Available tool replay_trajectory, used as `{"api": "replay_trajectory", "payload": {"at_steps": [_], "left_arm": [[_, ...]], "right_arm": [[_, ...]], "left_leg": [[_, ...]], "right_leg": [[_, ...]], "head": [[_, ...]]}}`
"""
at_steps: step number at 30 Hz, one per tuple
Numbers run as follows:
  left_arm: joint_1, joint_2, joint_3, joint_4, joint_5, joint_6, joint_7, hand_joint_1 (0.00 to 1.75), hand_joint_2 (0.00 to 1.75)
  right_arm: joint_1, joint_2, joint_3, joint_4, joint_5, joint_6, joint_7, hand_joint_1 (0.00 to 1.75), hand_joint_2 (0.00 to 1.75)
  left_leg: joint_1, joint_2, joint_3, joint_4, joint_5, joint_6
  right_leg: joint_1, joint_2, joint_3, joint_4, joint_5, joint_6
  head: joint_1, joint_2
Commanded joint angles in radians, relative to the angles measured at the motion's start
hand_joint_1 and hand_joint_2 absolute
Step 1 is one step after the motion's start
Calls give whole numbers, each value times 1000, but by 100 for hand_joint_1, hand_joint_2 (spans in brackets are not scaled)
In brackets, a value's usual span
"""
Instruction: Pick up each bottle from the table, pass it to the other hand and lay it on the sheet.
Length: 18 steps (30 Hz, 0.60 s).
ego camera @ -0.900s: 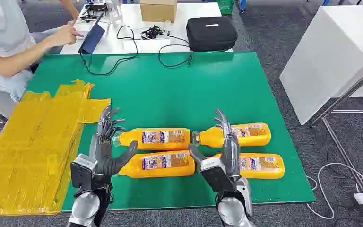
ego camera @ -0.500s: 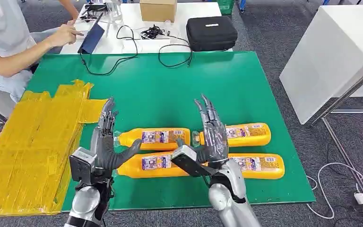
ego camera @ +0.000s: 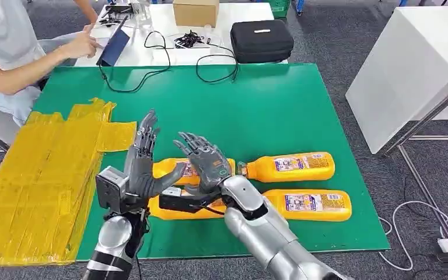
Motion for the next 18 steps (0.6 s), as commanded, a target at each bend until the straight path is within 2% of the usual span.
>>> {"api": "replay_trajectory", "payload": {"at_steps": [1,4,5,7,14,18], "left_arm": [[-49,1,2,110,20,-3,-2,0,175],[-48,1,2,113,21,-3,-2,0,175],[-47,1,3,115,22,-2,-2,0,175],[-42,-1,7,117,23,0,-2,0,175],[-30,-7,14,119,23,4,4,0,175],[-29,-8,13,120,22,4,4,0,175]], "right_arm": [[-113,34,75,323,-26,-7,14,0,175],[-116,35,77,333,-25,-7,19,0,175],[-119,37,76,343,-23,-9,28,0,175],[-128,36,76,360,-12,-24,59,0,175],[-144,26,57,373,8,-58,125,0,175],[-146,24,54,373,10,-59,128,0,175]], "left_leg": [[1,0,5,-1,-2,-1],[1,0,7,0,-3,-2],[0,0,3,-1,-1,-1],[1,0,8,0,-3,-3],[0,-1,4,-1,-1,-1],[1,-1,8,-1,-3,-2]], "right_leg": [[1,-1,5,-1,-1,-1],[1,-1,8,-1,-2,-1],[0,-1,4,-1,-1,-1],[2,-1,9,-1,-3,-2],[0,-2,5,-1,-1,-1],[2,-2,9,-2,-3,-1]], "head": [[0,0],[0,0],[0,0],[0,0],[0,0],[0,0]]}}
